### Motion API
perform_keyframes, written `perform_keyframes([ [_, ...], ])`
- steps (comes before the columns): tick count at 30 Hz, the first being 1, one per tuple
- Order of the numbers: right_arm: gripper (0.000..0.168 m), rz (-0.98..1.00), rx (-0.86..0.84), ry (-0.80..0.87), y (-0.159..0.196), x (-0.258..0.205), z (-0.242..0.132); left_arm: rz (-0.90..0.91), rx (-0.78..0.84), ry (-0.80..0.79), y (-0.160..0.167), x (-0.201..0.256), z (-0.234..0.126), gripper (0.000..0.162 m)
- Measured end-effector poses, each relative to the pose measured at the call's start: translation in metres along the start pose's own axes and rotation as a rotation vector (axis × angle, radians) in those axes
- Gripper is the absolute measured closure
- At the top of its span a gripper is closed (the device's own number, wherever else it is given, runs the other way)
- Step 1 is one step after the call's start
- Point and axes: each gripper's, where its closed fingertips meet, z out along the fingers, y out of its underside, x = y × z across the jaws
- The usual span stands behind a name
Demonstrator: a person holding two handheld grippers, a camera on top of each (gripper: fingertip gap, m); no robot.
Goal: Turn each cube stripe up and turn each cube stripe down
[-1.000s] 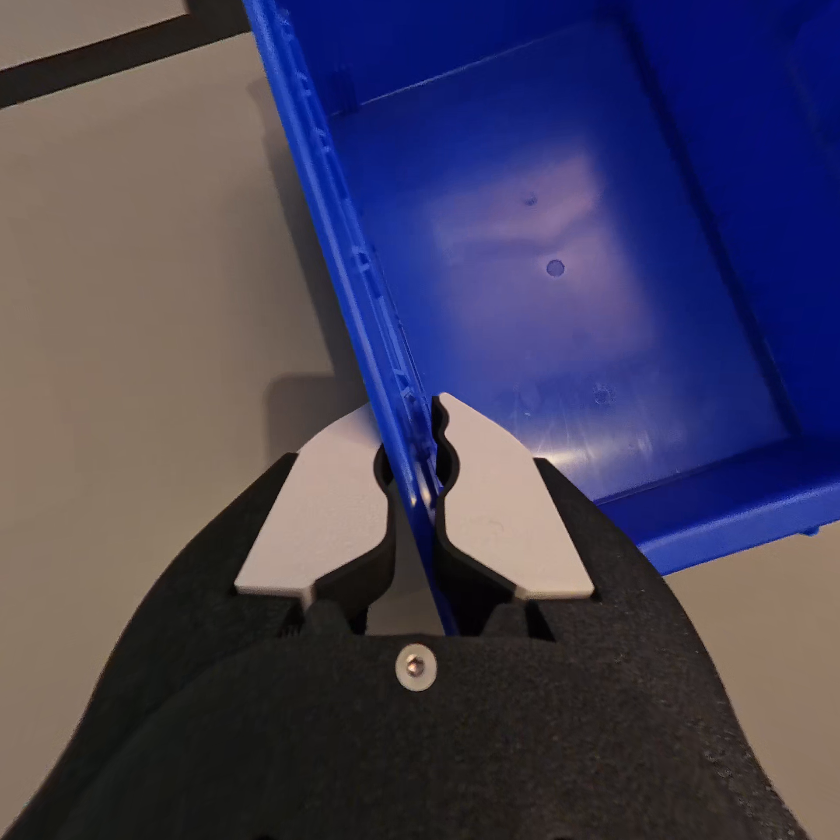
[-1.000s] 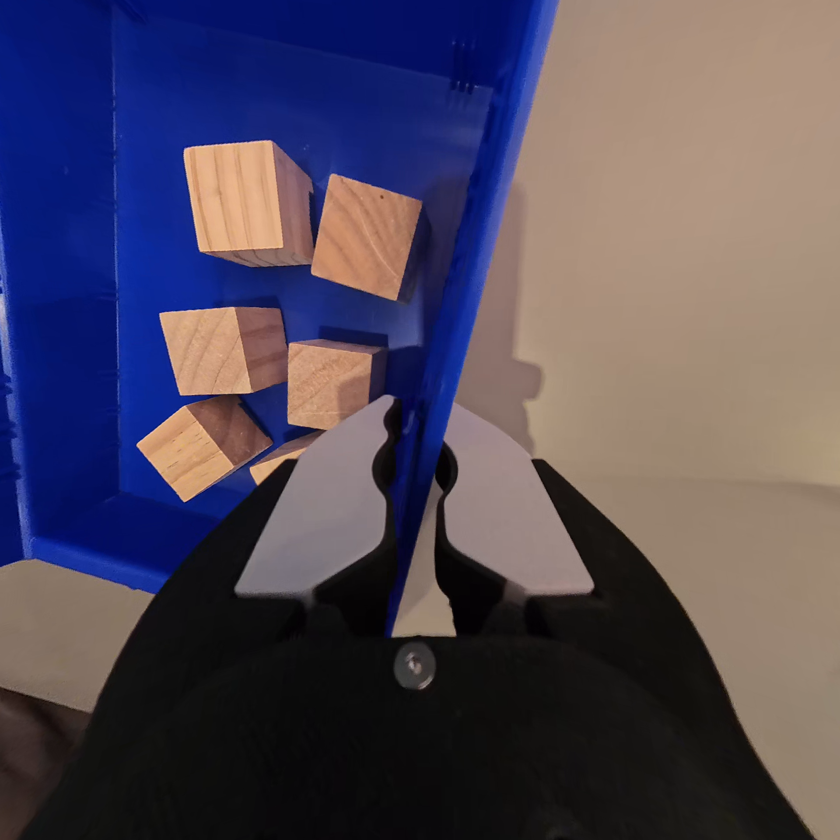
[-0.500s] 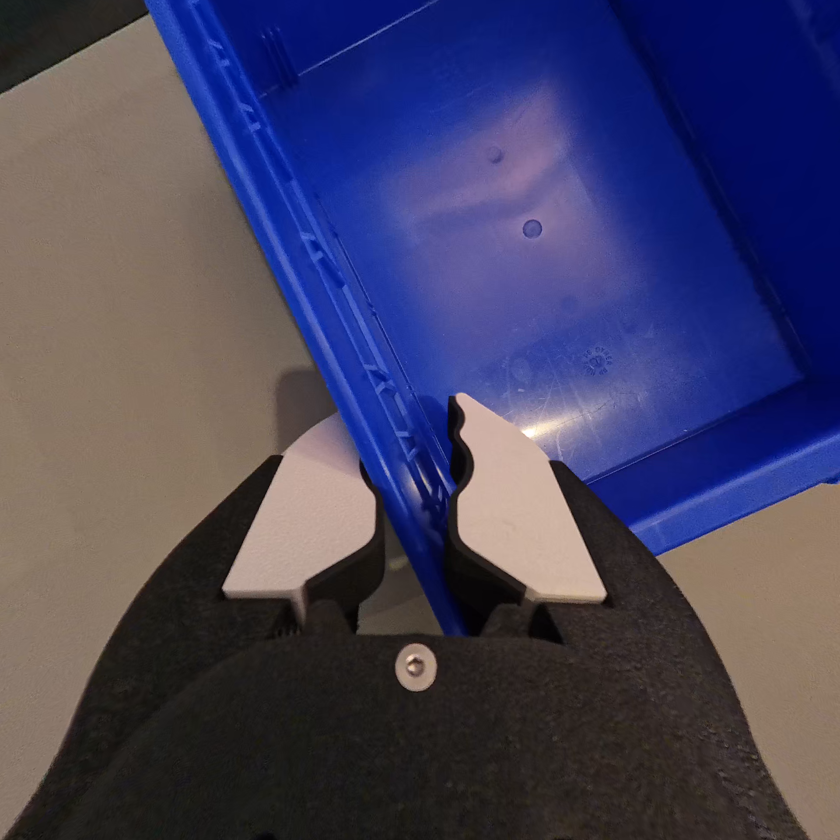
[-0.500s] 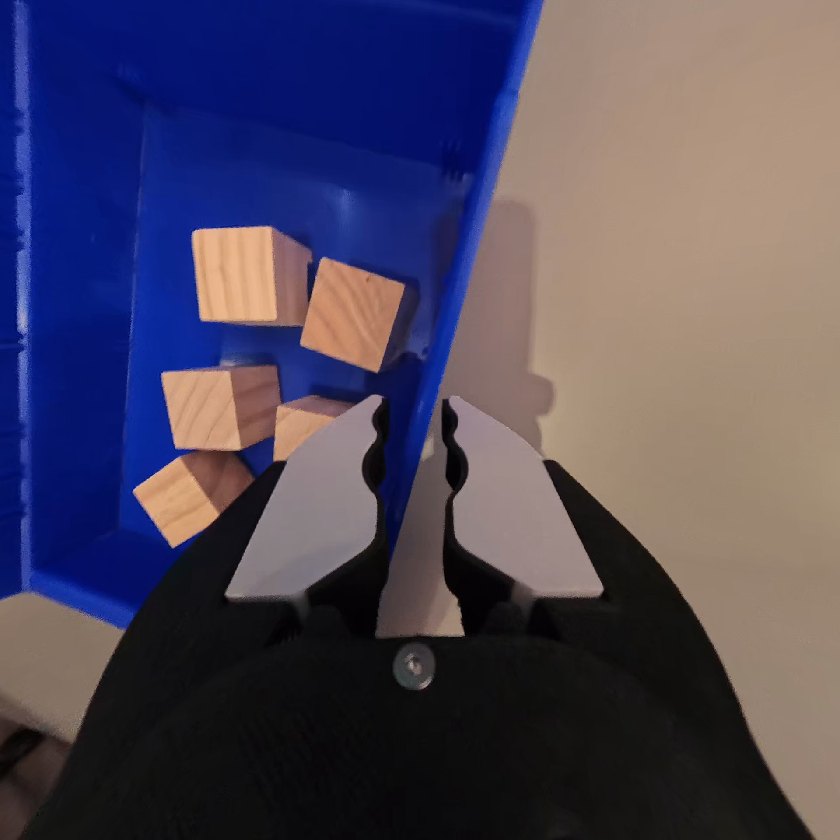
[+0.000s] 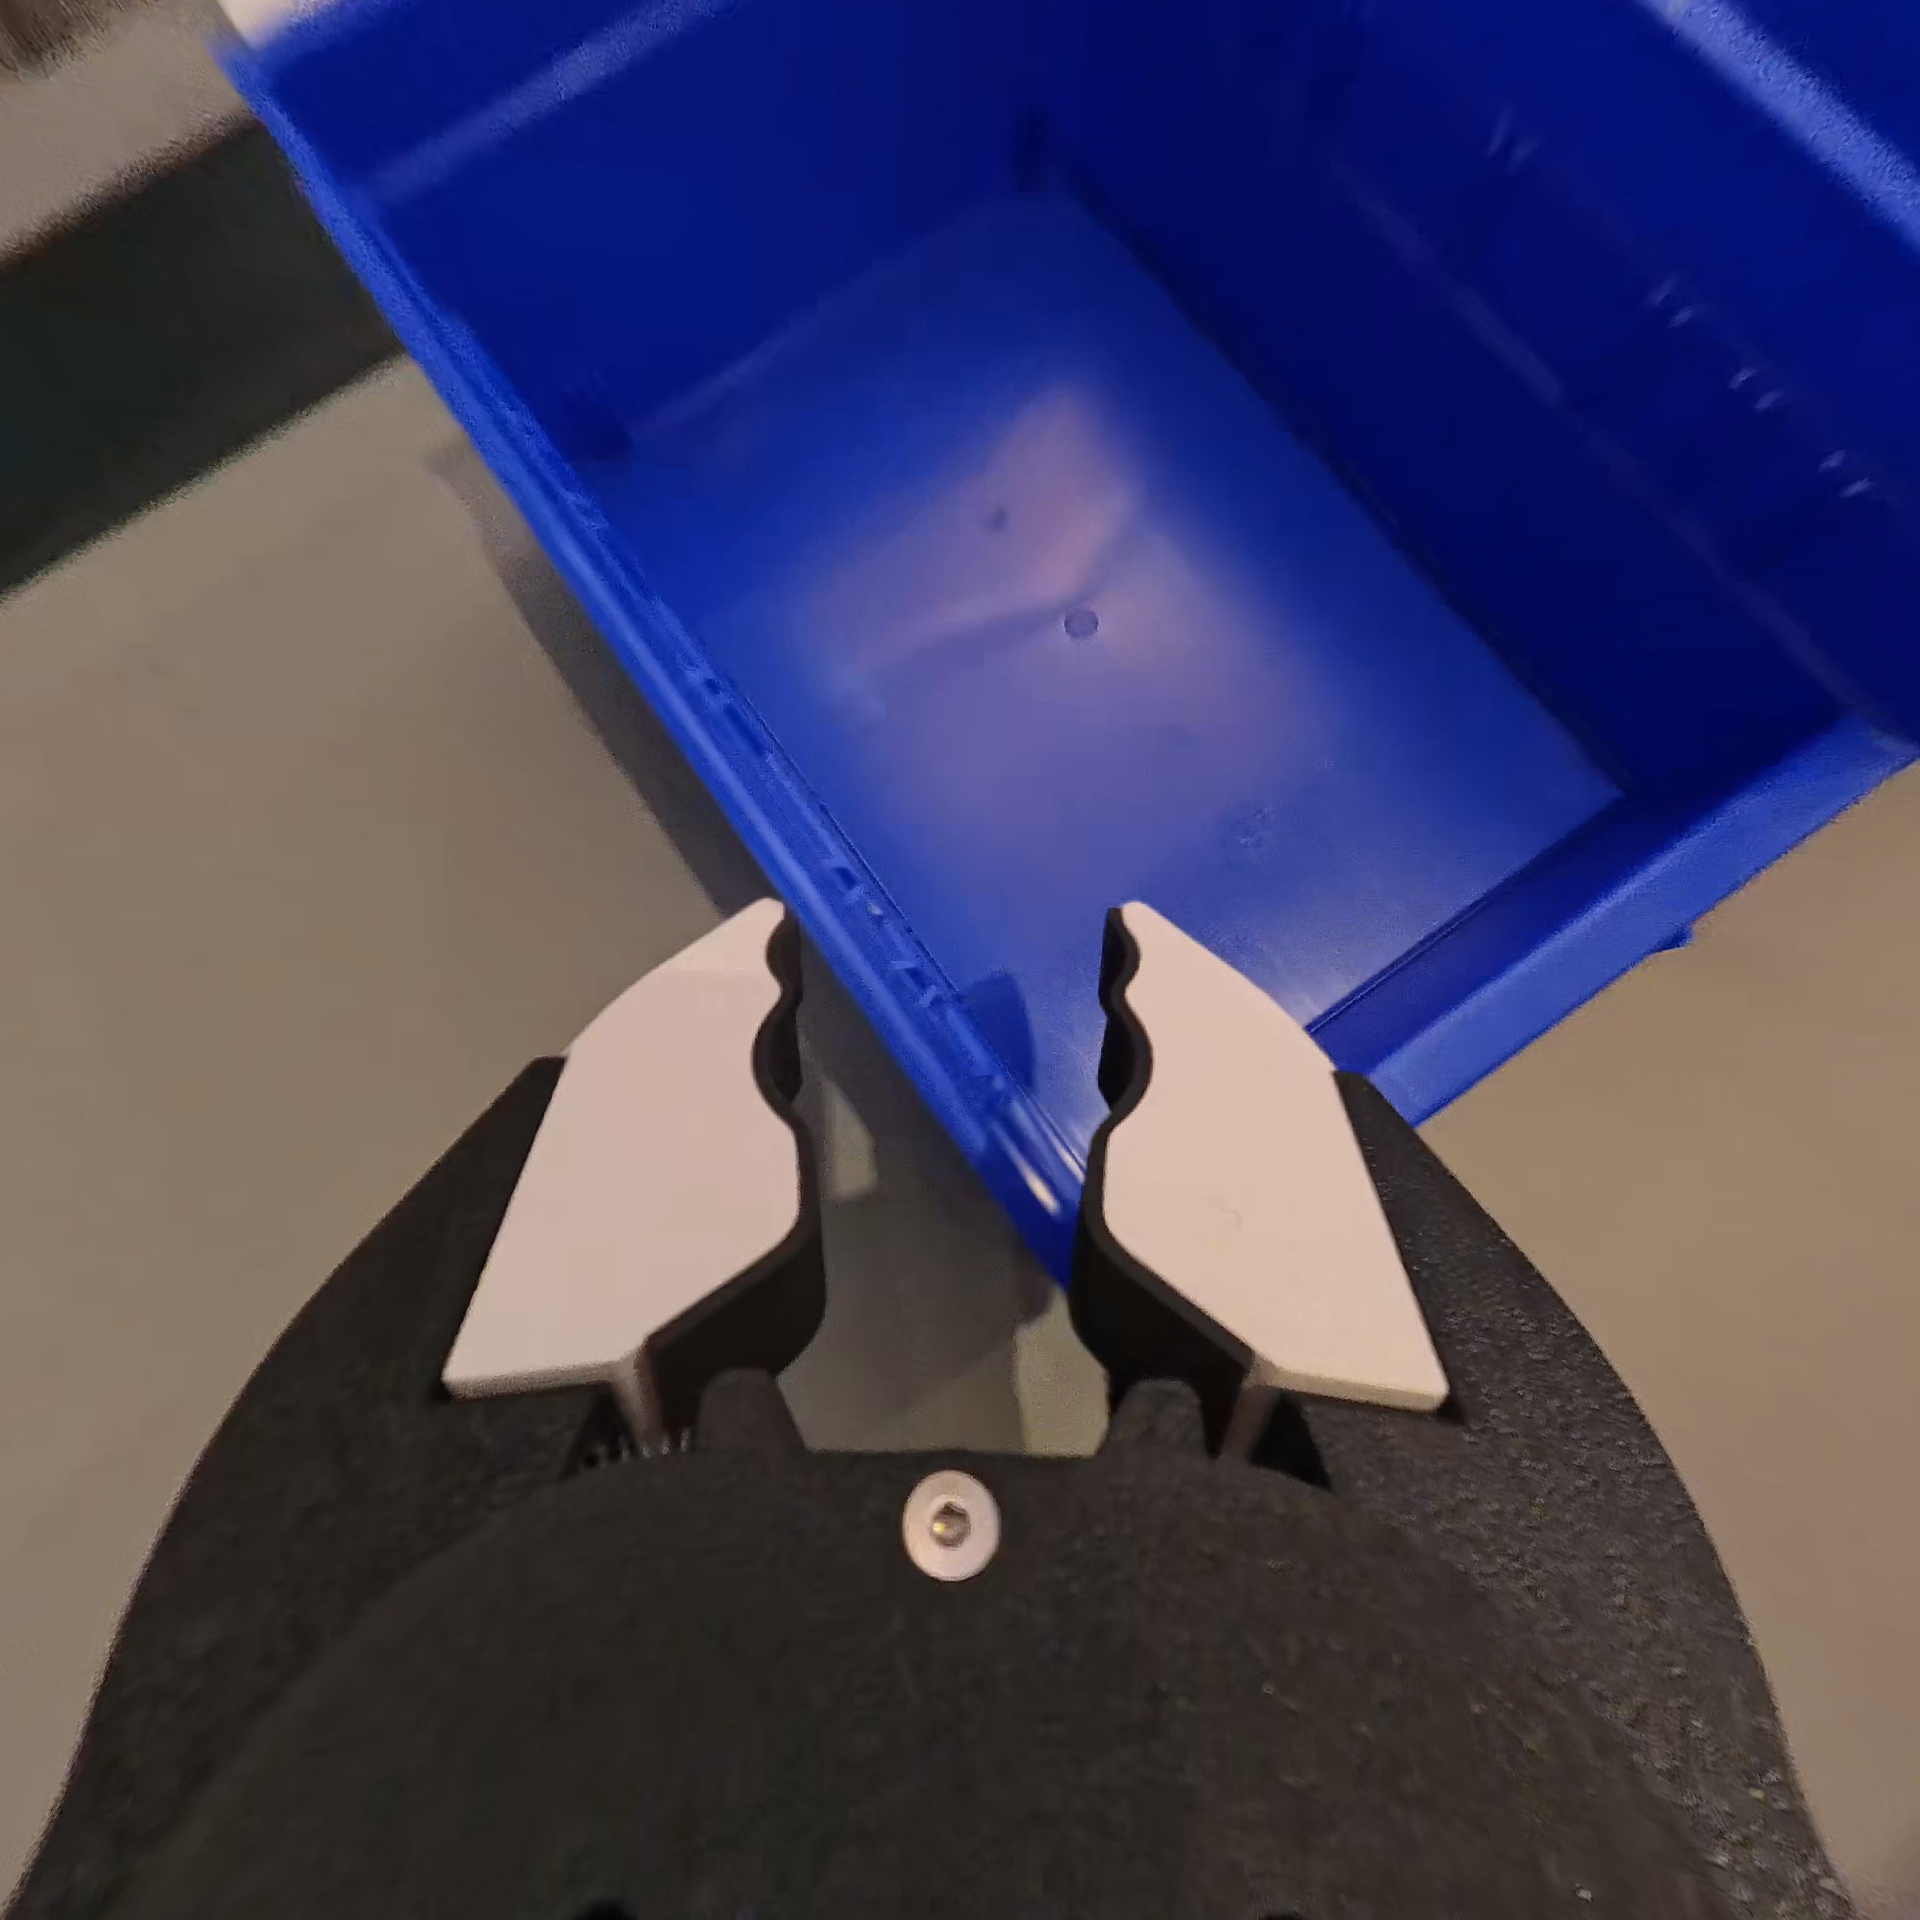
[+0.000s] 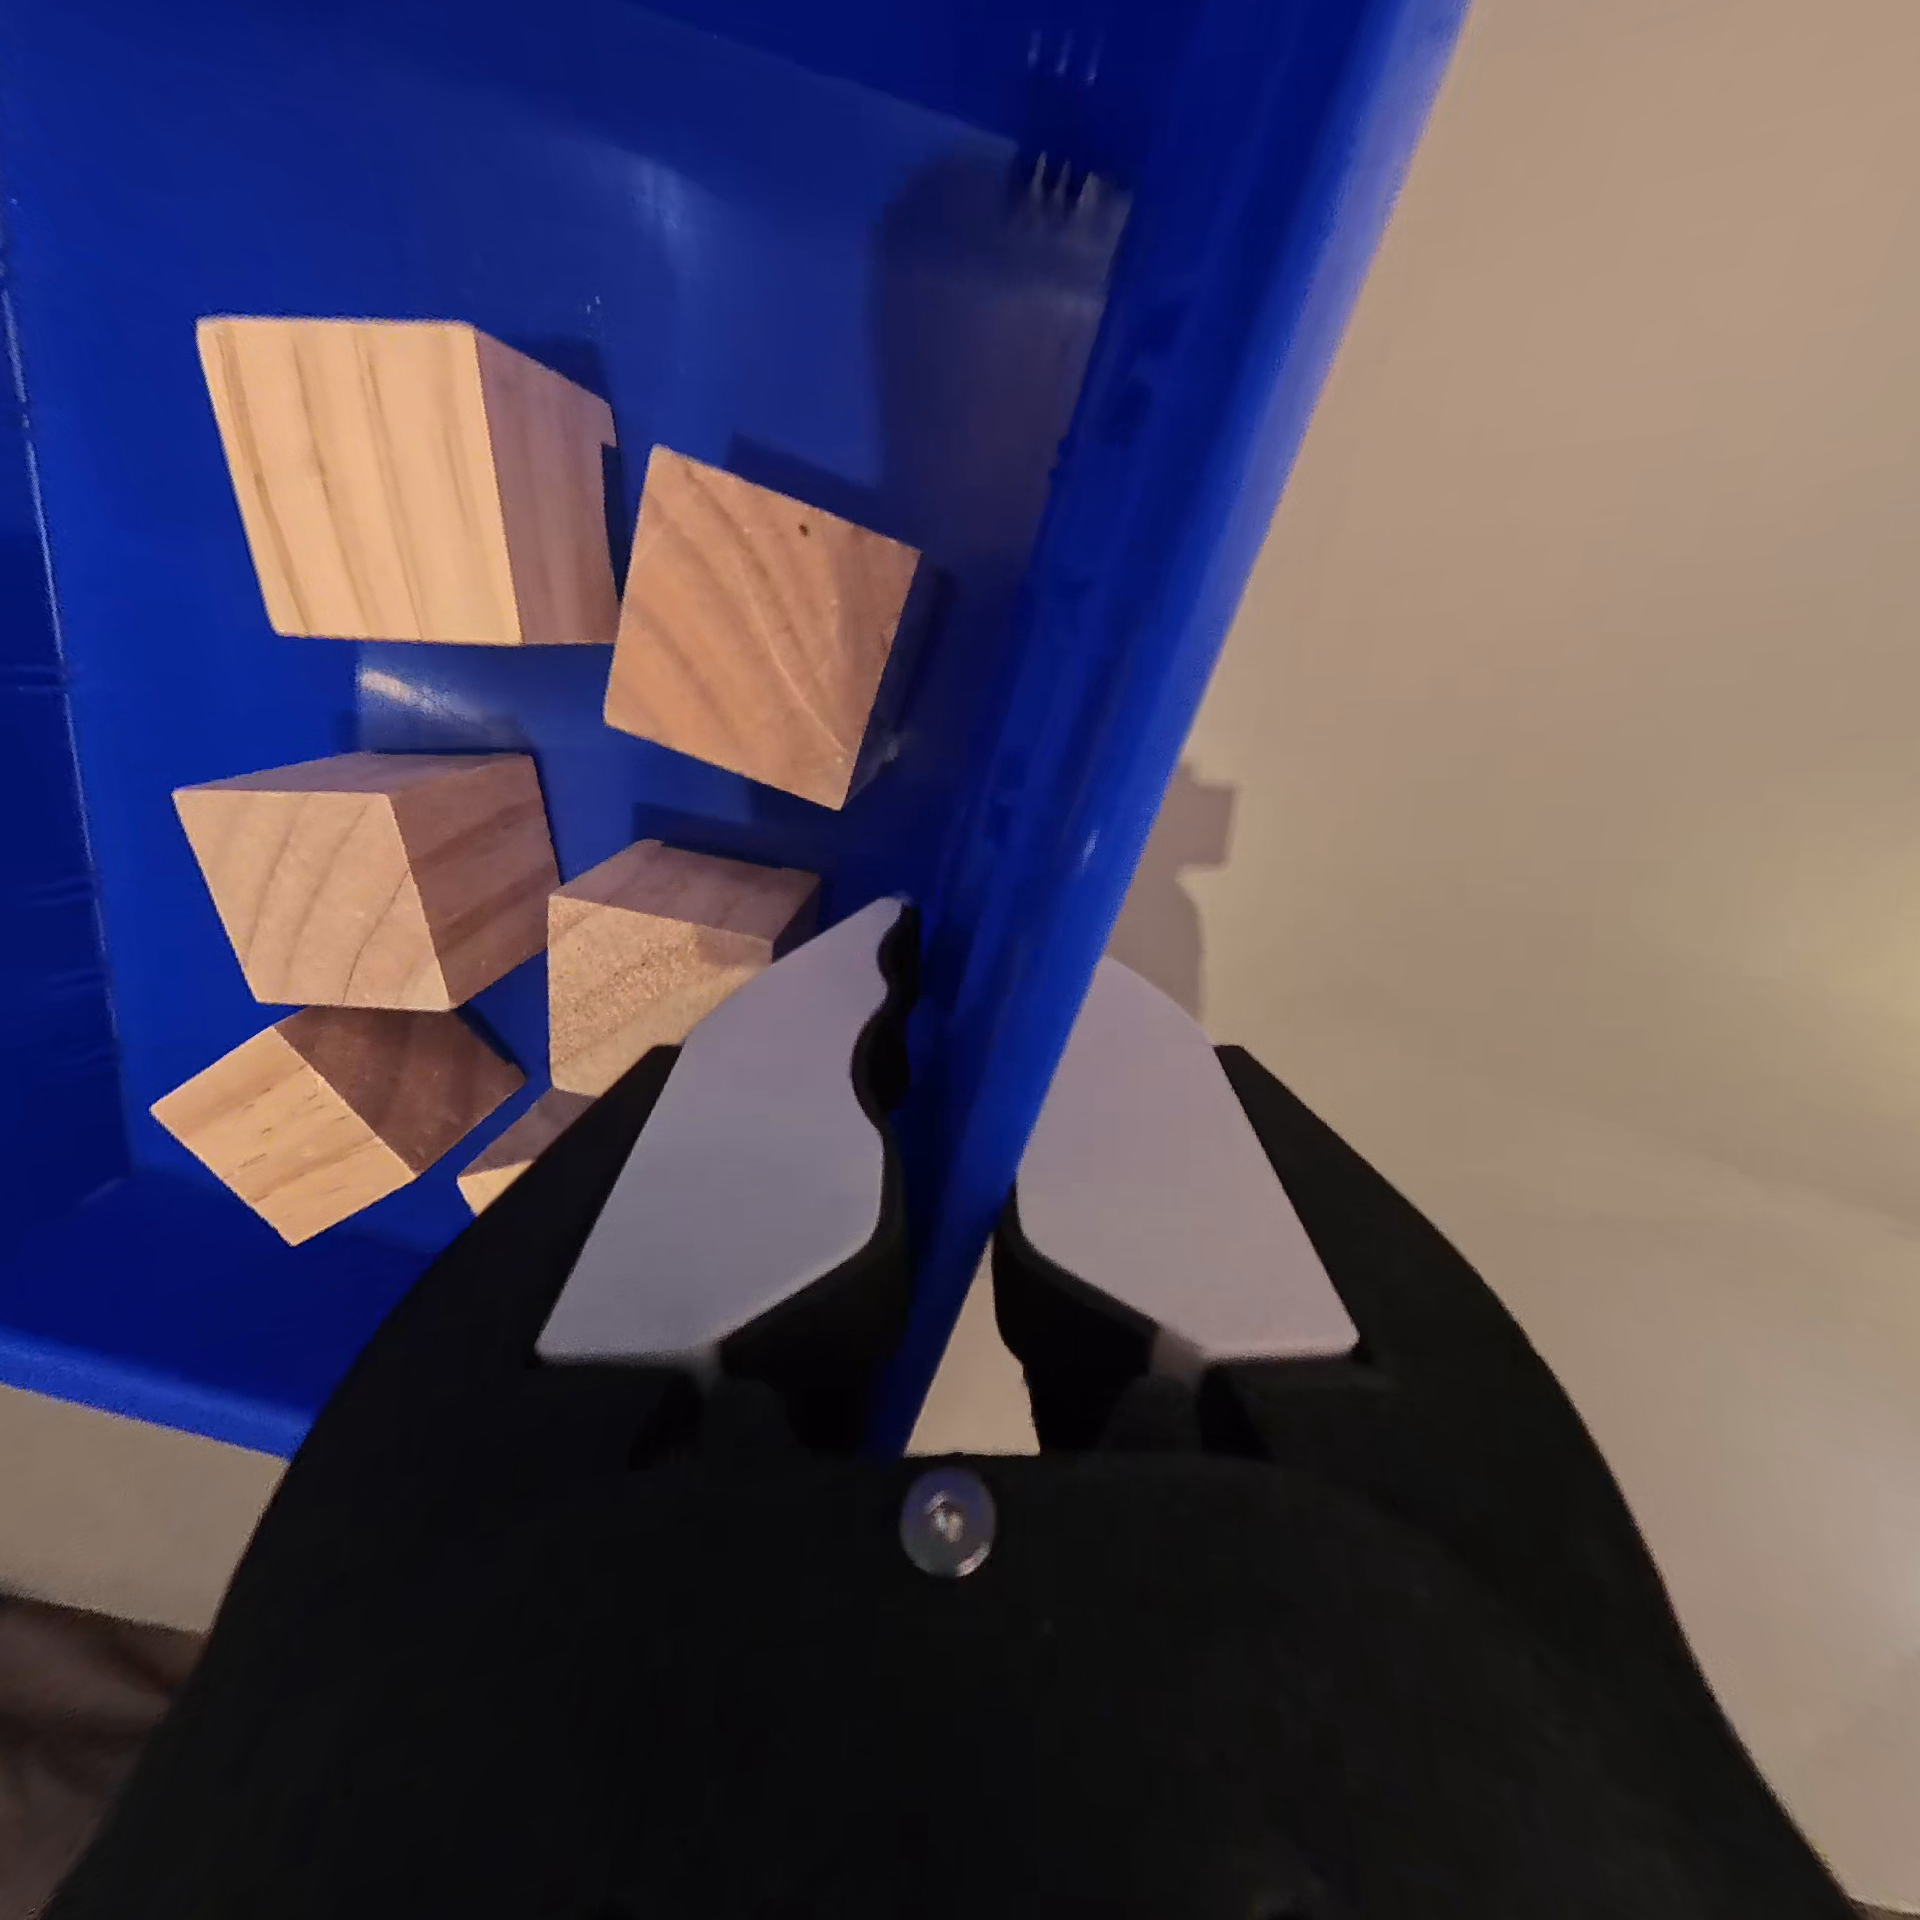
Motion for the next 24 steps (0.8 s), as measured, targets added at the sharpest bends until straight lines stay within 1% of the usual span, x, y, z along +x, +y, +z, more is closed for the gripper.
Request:
perform_keyframes([
  [2, 0.153, -0.001, -0.062, -0.033, 0.011, -0.004, 0.003, 0.024, 0.061, -0.019, -0.016, -0.008, -0.027, 0.101],
  [4, 0.156, -0.001, -0.065, -0.047, 0.011, -0.006, 0.003, 0.058, 0.106, -0.02, -0.036, -0.016, -0.057, 0.097],
  [7, 0.156, -0.003, -0.078, -0.092, 0.012, -0.007, 0.003, 0.083, 0.202, 0.018, -0.075, -0.021, -0.101, 0.094],
  [10, 0.156, -0.016, -0.085, -0.077, 0.01, -0.005, 0.003, 0.091, 0.335, 0.025, -0.116, -0.031, -0.137, 0.099],
  [13, 0.156, 0.012, -0.092, -0.076, 0.01, -0.002, 0.002, 0.07, 0.449, 0.018, -0.143, -0.046, -0.16, 0.106],
  [16, 0.156, 0.032, -0.097, -0.031, 0.009, 0.003, 0.0, 0.049, 0.506, 0.046, -0.152, -0.059, -0.169, 0.115],
  [18, 0.156, 0.058, -0.099, -0.039, 0.006, 0.003, 0.0, 0.018, 0.561, 0.052, -0.156, -0.074, -0.169, 0.115],
  [21, 0.158, 0.097, -0.114, -0.054, 0.003, 0.003, 0.0, -0.072, 0.565, 0.026, -0.148, -0.106, -0.154, 0.116],
  [24, 0.161, 0.119, -0.134, -0.051, 0.002, 0.001, 0.0, -0.103, 0.552, 0.122, -0.145, -0.114, -0.144, 0.115],
])
